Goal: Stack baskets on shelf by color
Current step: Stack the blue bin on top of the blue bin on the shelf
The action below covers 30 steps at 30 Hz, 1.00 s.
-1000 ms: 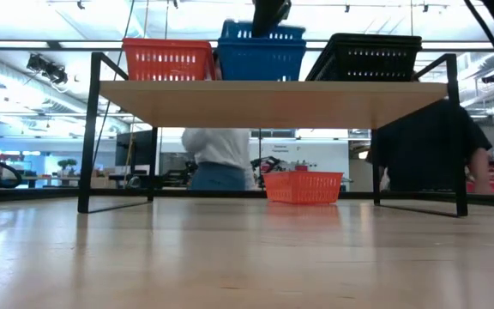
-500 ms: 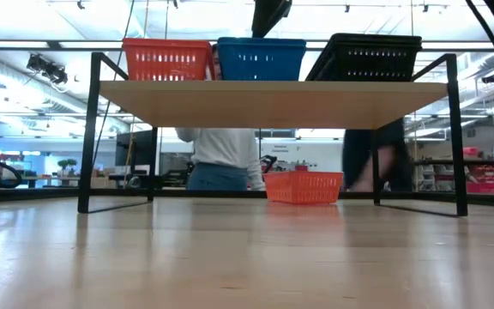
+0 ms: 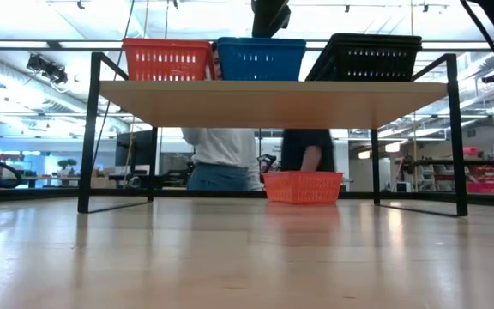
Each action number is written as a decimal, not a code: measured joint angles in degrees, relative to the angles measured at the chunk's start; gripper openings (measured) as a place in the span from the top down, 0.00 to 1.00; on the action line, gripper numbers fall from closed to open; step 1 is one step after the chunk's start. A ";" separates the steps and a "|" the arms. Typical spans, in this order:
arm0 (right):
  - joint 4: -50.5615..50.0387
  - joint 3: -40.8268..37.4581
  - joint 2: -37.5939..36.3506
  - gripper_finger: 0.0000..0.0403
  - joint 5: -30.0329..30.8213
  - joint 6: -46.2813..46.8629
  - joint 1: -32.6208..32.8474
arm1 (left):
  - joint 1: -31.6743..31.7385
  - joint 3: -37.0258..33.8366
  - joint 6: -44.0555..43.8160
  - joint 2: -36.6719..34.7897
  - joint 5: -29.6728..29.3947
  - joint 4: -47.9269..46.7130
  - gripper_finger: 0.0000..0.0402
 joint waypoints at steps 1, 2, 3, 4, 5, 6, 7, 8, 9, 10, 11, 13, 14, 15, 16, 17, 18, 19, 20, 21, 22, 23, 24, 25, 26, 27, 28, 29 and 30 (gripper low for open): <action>0.08 0.00 0.04 0.60 0.65 -0.23 -0.14 | 0.00 0.00 0.00 0.00 0.00 0.00 0.69; 0.25 0.00 0.04 0.59 1.08 -0.46 -0.26 | 0.00 0.00 0.00 0.00 0.00 -0.01 0.69; 0.53 0.00 0.04 0.58 1.27 -0.64 -0.39 | 0.00 0.00 -0.02 0.00 -0.02 0.04 0.69; 0.78 0.00 0.04 0.57 1.10 -0.77 -0.49 | 0.00 0.00 -0.02 0.00 -0.02 0.02 0.69; 0.76 0.00 0.04 0.57 0.32 -0.78 -0.57 | 0.00 0.00 -0.02 0.00 -0.06 0.02 0.69; 0.64 0.00 0.04 0.56 -0.97 -0.73 -0.62 | 0.00 0.00 -0.02 0.00 -0.03 -0.01 0.69; 0.58 0.00 0.04 0.55 -2.38 -0.55 -0.60 | 0.00 0.00 -0.01 0.00 -0.01 -0.01 0.69; 0.60 0.00 0.04 0.55 -3.81 -0.54 -0.58 | 0.00 0.00 0.00 0.00 0.00 -0.01 0.69; 0.59 0.00 0.04 0.54 -5.16 -0.56 -0.56 | 0.00 0.00 0.02 0.00 0.00 -0.01 0.69; 0.60 0.00 0.04 0.54 -6.53 -0.62 -0.56 | 0.00 0.00 0.00 0.00 0.02 -0.02 0.69; 0.63 0.00 0.04 0.54 -7.71 -0.80 -0.56 | 0.00 0.00 0.00 0.00 0.02 -0.03 0.69; 0.64 0.00 0.04 0.54 -8.86 -0.83 -0.56 | 0.00 0.00 0.00 0.00 0.02 -0.02 0.69; 0.61 0.00 -0.03 0.55 -9.00 -0.88 -0.56 | 0.00 0.00 0.00 0.00 0.02 -0.03 0.69; 0.58 0.00 -0.14 0.55 -8.92 -0.93 -0.58 | 0.00 0.00 0.00 0.00 0.00 -0.05 0.69; 0.60 0.00 -0.38 0.55 -8.48 -0.95 -0.70 | 0.00 0.00 0.02 0.00 0.00 -0.03 0.69; 0.60 0.00 -0.84 0.55 -7.68 -0.99 -0.85 | 0.00 0.00 0.02 0.00 0.00 -0.03 0.69; 0.65 0.00 -1.38 0.56 -6.32 -1.05 -1.01 | 0.00 0.00 0.02 0.00 0.00 -0.03 0.69; 0.80 0.00 -2.04 0.56 -4.60 -1.41 -1.22 | 0.00 0.00 0.02 0.00 -0.02 -0.03 0.69; 1.04 0.00 -2.80 0.56 -2.16 -1.93 -1.42 | 0.00 0.00 0.04 0.00 -0.04 -0.01 0.69; 1.52 0.00 -3.52 0.56 0.85 -2.60 -1.61 | 0.00 0.00 0.04 0.00 -0.01 0.00 0.69; 2.40 0.00 -4.30 0.56 4.19 -3.73 -1.73 | 0.00 0.00 0.04 0.00 0.01 -0.05 0.69; 3.53 0.00 -5.09 0.56 8.10 -5.25 -1.87 | 0.00 0.00 0.04 0.00 0.02 -0.07 0.69; 4.46 0.00 -5.77 0.56 12.47 -7.04 -2.03 | -0.01 0.00 0.05 0.00 0.03 -0.06 0.69; 5.46 0.04 -6.38 0.56 16.60 -8.92 -2.25 | -0.04 0.00 0.07 0.00 0.04 -0.05 0.69; 6.67 0.07 -6.69 0.56 20.00 -10.81 -2.62 | -0.04 0.00 0.07 0.00 0.04 -0.04 0.69; 7.86 0.09 -6.80 0.56 21.93 -12.62 -3.17 | -0.04 0.00 0.07 0.00 0.04 -0.05 0.69; 8.76 0.09 -6.79 0.56 22.48 -14.19 -3.99 | -0.04 0.00 0.07 0.00 0.04 -0.05 0.69; 9.03 0.07 -6.71 0.56 21.96 -15.16 -4.86 | -0.04 0.00 0.07 0.00 0.04 -0.05 0.69; 8.93 0.04 -6.51 0.56 20.81 -15.44 -5.85 | -0.04 0.00 0.07 0.00 0.04 -0.05 0.69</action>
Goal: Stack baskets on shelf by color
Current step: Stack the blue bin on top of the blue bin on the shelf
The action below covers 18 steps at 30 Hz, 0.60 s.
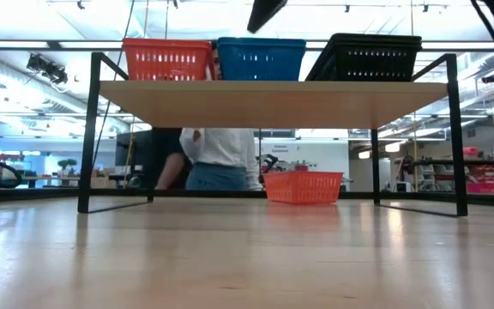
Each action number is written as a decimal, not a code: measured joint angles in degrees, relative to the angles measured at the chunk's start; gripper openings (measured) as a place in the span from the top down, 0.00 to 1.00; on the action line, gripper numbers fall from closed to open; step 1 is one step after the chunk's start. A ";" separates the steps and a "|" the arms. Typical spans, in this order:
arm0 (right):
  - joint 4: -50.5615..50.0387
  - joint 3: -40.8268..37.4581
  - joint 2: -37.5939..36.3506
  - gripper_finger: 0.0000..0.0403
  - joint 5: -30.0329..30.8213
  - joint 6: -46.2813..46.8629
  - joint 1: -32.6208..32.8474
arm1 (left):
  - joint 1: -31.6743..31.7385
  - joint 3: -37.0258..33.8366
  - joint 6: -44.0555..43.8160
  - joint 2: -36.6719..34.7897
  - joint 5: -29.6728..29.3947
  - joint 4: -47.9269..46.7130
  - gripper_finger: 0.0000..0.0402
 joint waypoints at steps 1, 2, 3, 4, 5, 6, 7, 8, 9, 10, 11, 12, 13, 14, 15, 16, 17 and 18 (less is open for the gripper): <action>-0.06 0.00 0.48 0.56 -1.12 -0.11 -1.03 | 0.00 0.00 0.00 0.00 -0.02 -0.01 0.69; -0.43 0.02 0.79 0.56 -2.16 -0.11 -1.97 | 0.01 0.00 0.00 0.00 0.00 -0.06 0.69; -1.56 -0.08 1.08 0.56 -2.79 -0.11 -2.90 | 0.02 0.00 0.00 0.00 -0.01 -0.12 0.69; -2.57 -0.13 1.65 0.56 -2.91 -0.14 -3.65 | 0.02 0.00 0.00 0.00 0.00 -0.22 0.69; -2.60 -0.13 1.99 0.56 -3.15 -0.14 -4.28 | 0.02 0.00 0.00 0.00 0.00 -0.36 0.69; -2.91 -0.14 2.13 0.56 -3.82 -0.13 -4.87 | 0.02 0.00 0.02 0.02 0.00 -0.59 0.69; -3.68 -0.17 2.16 0.56 -4.72 -0.13 -5.41 | 0.02 0.00 0.02 0.02 0.00 -0.72 0.69; -3.88 -0.17 2.35 0.56 -5.90 -0.12 -5.89 | 0.04 0.00 0.04 0.02 -0.02 -0.70 0.69; -3.38 -0.13 2.50 0.56 -7.08 -0.04 -6.28 | 0.04 0.00 0.06 0.02 -0.02 -0.71 0.69; -3.29 -0.13 2.69 0.56 -8.10 0.04 -6.69 | 0.04 0.00 0.07 0.04 -0.02 -0.77 0.69; -3.57 -0.17 2.87 0.56 -8.91 0.04 -6.98 | 0.04 0.00 0.07 0.04 -0.01 -0.76 0.69; -3.64 -0.22 2.95 0.57 -9.65 0.03 -7.15 | 0.04 0.00 0.07 0.04 -0.02 -0.74 0.69; -3.42 -0.22 2.95 0.57 -10.14 -0.03 -7.23 | 0.04 0.00 0.08 0.04 -0.01 -0.78 0.69; -3.15 -0.21 2.86 0.57 -10.51 -0.05 -7.21 | 0.04 0.00 0.09 0.04 -0.02 -0.83 0.69; -3.06 -0.19 2.81 0.57 -10.93 -0.09 -7.14 | 0.04 0.00 0.09 0.04 -0.02 -0.81 0.69; -3.09 -0.17 2.80 0.57 -11.64 -0.25 -7.10 | 0.04 0.00 0.09 0.04 -0.02 -0.81 0.69; -3.17 -0.18 2.80 0.57 -12.37 -0.56 -7.11 | 0.04 0.00 0.07 0.04 -0.02 -0.83 0.69; -3.38 -0.18 2.82 0.58 -12.66 -0.94 -7.12 | 0.04 0.00 0.07 0.04 -0.02 -0.81 0.69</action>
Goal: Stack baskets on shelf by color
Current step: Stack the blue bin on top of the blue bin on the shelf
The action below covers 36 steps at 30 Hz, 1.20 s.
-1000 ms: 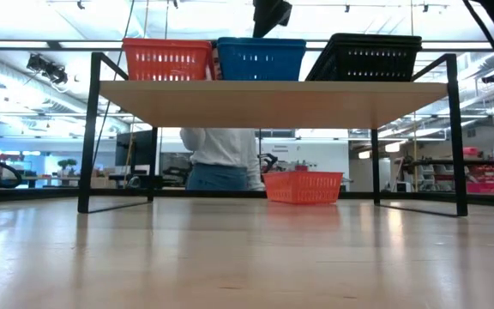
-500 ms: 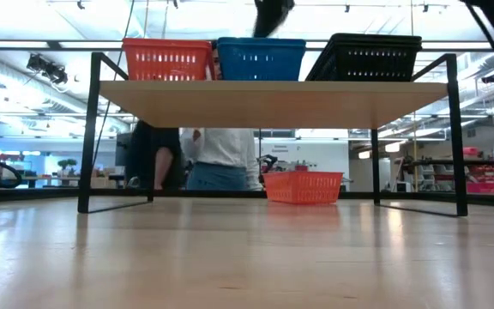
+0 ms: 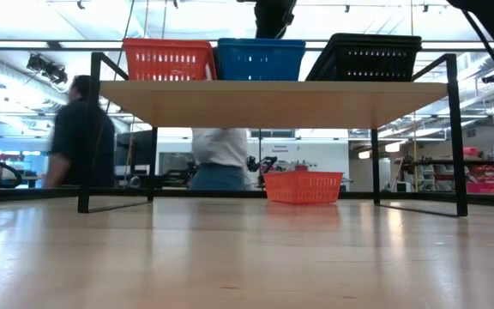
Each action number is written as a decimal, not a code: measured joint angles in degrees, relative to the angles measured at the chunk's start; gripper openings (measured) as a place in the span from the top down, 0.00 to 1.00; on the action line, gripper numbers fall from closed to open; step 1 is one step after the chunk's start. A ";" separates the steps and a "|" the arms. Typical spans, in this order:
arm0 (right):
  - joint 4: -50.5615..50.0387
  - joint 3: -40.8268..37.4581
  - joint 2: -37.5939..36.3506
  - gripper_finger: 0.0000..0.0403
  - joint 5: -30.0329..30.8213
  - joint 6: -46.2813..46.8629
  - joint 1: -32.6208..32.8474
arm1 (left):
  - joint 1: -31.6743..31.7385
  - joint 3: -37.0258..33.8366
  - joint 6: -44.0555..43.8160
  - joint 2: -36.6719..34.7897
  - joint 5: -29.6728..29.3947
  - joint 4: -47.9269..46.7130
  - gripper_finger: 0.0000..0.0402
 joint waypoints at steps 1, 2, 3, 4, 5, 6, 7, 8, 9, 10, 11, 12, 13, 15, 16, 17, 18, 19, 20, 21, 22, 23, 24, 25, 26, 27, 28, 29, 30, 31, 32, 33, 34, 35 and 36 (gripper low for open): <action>-0.17 0.00 0.00 0.58 -0.28 -0.43 -0.02 | 0.00 0.00 0.00 0.00 0.00 0.00 0.69; -0.13 -0.02 0.00 0.60 -0.28 -0.79 -0.09 | 0.00 0.00 0.00 0.00 0.00 -0.02 0.69; -0.06 0.00 0.00 0.61 -0.32 -1.17 -0.17 | 0.00 0.00 -0.02 0.00 0.00 0.00 0.69; -0.07 -0.01 0.00 0.64 -0.30 -1.53 -0.24 | 0.00 0.00 0.00 0.00 0.00 0.00 0.69; -0.06 -0.02 0.00 0.67 -0.30 -1.73 -0.36 | 0.00 0.00 -0.01 0.00 0.00 0.00 0.69; -0.07 -0.02 0.00 0.70 -0.36 -1.91 -0.52 | 0.00 0.00 -0.02 0.00 0.00 0.00 0.69; -0.09 -0.02 0.00 0.73 -0.77 -2.00 -0.70 | 0.00 0.00 0.00 0.00 0.00 0.00 0.69; -0.16 0.00 0.00 0.77 -1.76 -2.03 -0.97 | 0.00 0.00 0.09 0.00 0.00 0.00 0.69; -0.26 -0.02 0.00 0.81 -3.24 -2.05 -1.28 | 0.00 0.00 0.25 0.00 0.00 0.00 0.69; -0.35 0.00 0.00 0.84 -4.83 -2.14 -1.60 | 0.00 0.00 0.33 0.00 0.00 0.00 0.69; -0.35 -0.01 0.00 0.88 -6.15 -2.16 -1.91 | 0.00 0.00 0.33 0.00 0.00 0.00 0.69; -0.32 -0.02 0.00 0.91 -6.70 -2.16 -2.19 | 0.00 0.00 0.33 0.00 0.00 0.00 0.69; -0.32 0.00 0.00 0.94 -6.95 -2.20 -2.41 | 0.00 0.00 0.35 0.00 0.00 0.00 0.69; -0.25 0.00 0.00 0.96 -7.09 -2.41 -2.85 | 0.00 0.00 0.34 0.00 0.00 0.00 0.69; -0.25 -0.02 0.00 0.96 -7.22 -2.42 -3.10 | 0.00 0.00 0.35 0.00 0.00 0.00 0.69; -0.21 -0.01 0.00 0.96 -7.72 -2.45 -3.41 | 0.00 0.00 0.37 -0.01 0.00 0.00 0.69; -0.24 -0.02 -0.01 0.96 -8.73 -2.49 -3.77 | 0.00 0.00 0.35 -0.02 0.00 0.00 0.69; -0.24 0.00 -0.02 0.95 -10.05 -2.51 -4.15 | 0.00 0.00 0.35 -0.02 0.00 0.00 0.69; -0.24 0.00 -0.02 0.96 -11.41 -2.55 -4.56 | 0.00 0.00 0.37 -0.02 0.00 0.00 0.69; -0.21 0.00 -0.02 0.96 -12.84 -2.52 -4.98 | 0.00 0.00 0.43 -0.02 0.00 0.00 0.69; -0.21 0.00 -0.04 0.96 -14.12 -2.45 -5.42 | 0.00 0.00 0.48 -0.02 0.00 0.00 0.69; -0.21 0.00 -0.04 0.96 -15.23 -2.34 -5.85 | 0.00 0.00 0.50 -0.02 0.00 -0.01 0.69; -0.22 0.00 -0.04 0.96 -16.23 -2.31 -6.24 | 0.00 0.00 0.50 -0.02 0.00 0.00 0.69; -0.32 0.00 -0.04 0.96 -17.16 -2.30 -6.60 | 0.00 0.00 0.50 -0.02 0.00 0.00 0.69; -0.45 0.00 -0.04 0.96 -18.04 -2.25 -6.94 | 0.00 0.00 0.50 -0.02 0.00 0.00 0.69; -0.63 0.00 -0.04 0.96 -18.78 -2.22 -7.23 | 0.00 0.00 0.50 -0.02 0.00 0.00 0.69; -0.98 0.00 -0.04 0.96 -19.30 -2.16 -7.47 | 0.00 0.00 0.50 -0.02 0.00 0.00 0.69; -1.29 0.00 -0.04 0.96 -19.75 -2.02 -7.62 | 0.00 0.00 0.50 -0.02 0.00 0.00 0.69; -1.16 -0.28 -0.04 0.96 -19.79 -1.85 -7.73 | 0.00 0.00 0.49 -0.02 0.00 0.00 0.69; -0.91 -0.64 -0.08 0.96 -19.81 -1.73 -7.78 | 0.00 0.00 0.49 -0.02 0.00 0.00 0.69; -0.91 -0.82 -0.09 0.96 -19.79 -1.71 -7.70 | 0.00 0.00 0.48 -0.04 0.00 -0.02 0.69; -1.02 -0.85 -0.09 0.96 -19.60 -1.54 -7.49 | 0.00 0.00 0.48 -0.04 0.00 -0.01 0.69; -1.12 -0.85 -0.09 0.96 -19.04 -1.17 -7.21 | 0.00 0.00 0.48 -0.04 0.00 -0.02 0.69; -1.04 -0.85 -0.09 0.96 -18.20 -0.91 -6.74 | 0.00 0.00 0.48 -0.04 0.00 -0.05 0.69; -0.91 -0.76 -0.11 0.96 -17.70 -0.82 -6.25 | 0.00 0.00 0.48 -0.04 0.00 -0.14 0.69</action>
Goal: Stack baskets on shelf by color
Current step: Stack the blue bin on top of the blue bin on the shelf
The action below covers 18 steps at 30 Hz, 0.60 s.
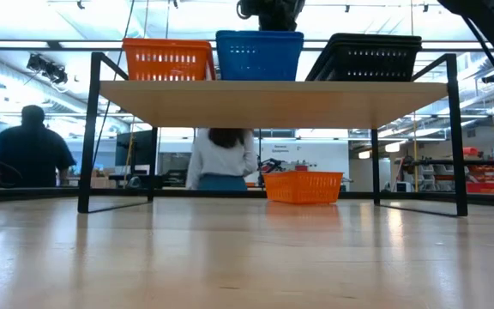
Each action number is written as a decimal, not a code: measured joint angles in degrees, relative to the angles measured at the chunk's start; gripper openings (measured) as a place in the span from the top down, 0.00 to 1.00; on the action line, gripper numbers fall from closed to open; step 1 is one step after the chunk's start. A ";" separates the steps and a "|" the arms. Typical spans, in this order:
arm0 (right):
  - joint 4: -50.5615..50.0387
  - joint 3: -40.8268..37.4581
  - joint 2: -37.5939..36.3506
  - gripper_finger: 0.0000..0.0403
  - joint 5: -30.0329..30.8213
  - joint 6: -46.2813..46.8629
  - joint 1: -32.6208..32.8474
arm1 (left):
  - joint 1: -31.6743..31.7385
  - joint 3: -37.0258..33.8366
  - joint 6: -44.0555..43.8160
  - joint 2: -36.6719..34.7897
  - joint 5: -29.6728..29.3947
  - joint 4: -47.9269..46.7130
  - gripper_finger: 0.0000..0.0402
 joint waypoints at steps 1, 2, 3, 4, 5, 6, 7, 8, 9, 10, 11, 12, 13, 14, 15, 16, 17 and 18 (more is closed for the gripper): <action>-0.08 0.38 0.02 0.96 0.32 -0.06 0.49 | 0.00 0.00 0.00 0.00 0.00 -0.14 0.69; -0.26 0.91 0.04 0.96 0.58 -0.18 0.93 | 0.00 0.00 0.00 0.00 -0.01 -0.31 0.69; -0.39 1.47 0.04 0.96 0.93 -0.28 1.37 | 0.00 0.00 0.00 0.00 -0.01 -0.38 0.69; -0.33 2.05 0.04 0.96 1.16 -0.32 1.82 | 0.00 0.00 0.00 0.00 -0.02 -0.38 0.69; -0.20 2.58 0.04 0.96 1.19 -0.49 2.23 | 0.00 0.00 0.00 0.00 -0.02 -0.36 0.69; -0.16 3.09 0.04 0.96 1.29 -0.64 2.62 | 0.00 0.00 0.00 0.00 -0.02 -0.36 0.69; -0.23 3.67 0.04 0.96 1.87 -0.70 3.03 | 0.00 0.00 0.00 0.00 -0.02 -0.36 0.69; 0.06 3.80 0.04 0.96 2.81 -0.72 3.44 | 0.00 0.00 -0.02 0.00 -0.02 -0.36 0.69; 0.53 3.79 -0.09 0.96 3.23 -0.88 3.74 | 0.00 0.00 -0.02 0.00 -0.02 -0.34 0.69; 0.73 3.74 -0.20 0.96 3.39 -0.93 3.86 | -0.01 0.00 -0.02 0.00 -0.02 -0.32 0.69; 0.49 3.74 -0.29 0.96 3.12 -0.92 3.91 | -0.01 0.00 -0.02 0.00 -0.02 -0.34 0.69; 0.04 3.74 -0.38 0.96 2.37 -0.92 3.90 | 0.00 0.00 -0.04 0.00 -0.02 -0.33 0.69; -0.53 3.74 -0.42 0.96 1.55 -0.90 3.83 | -0.01 0.00 -0.05 0.00 -0.05 -0.31 0.69; -1.03 3.73 -0.35 0.96 1.05 -0.88 3.67 | -0.01 0.00 -0.07 0.00 -0.15 -0.32 0.69; -1.48 3.72 -0.16 0.96 0.98 -0.74 3.47 | 0.00 0.00 -0.12 0.00 -0.20 -0.32 0.69; -1.97 3.64 -0.01 0.96 0.98 -0.57 3.23 | 0.00 0.00 -0.15 0.00 -0.22 -0.30 0.69; -1.91 3.06 0.04 0.96 0.98 -0.22 2.97 | -0.02 0.00 -0.15 0.00 -0.22 -0.32 0.69; -0.93 1.98 0.04 0.96 0.96 0.16 2.86 | 0.00 0.00 -0.15 0.00 -0.22 -0.32 0.69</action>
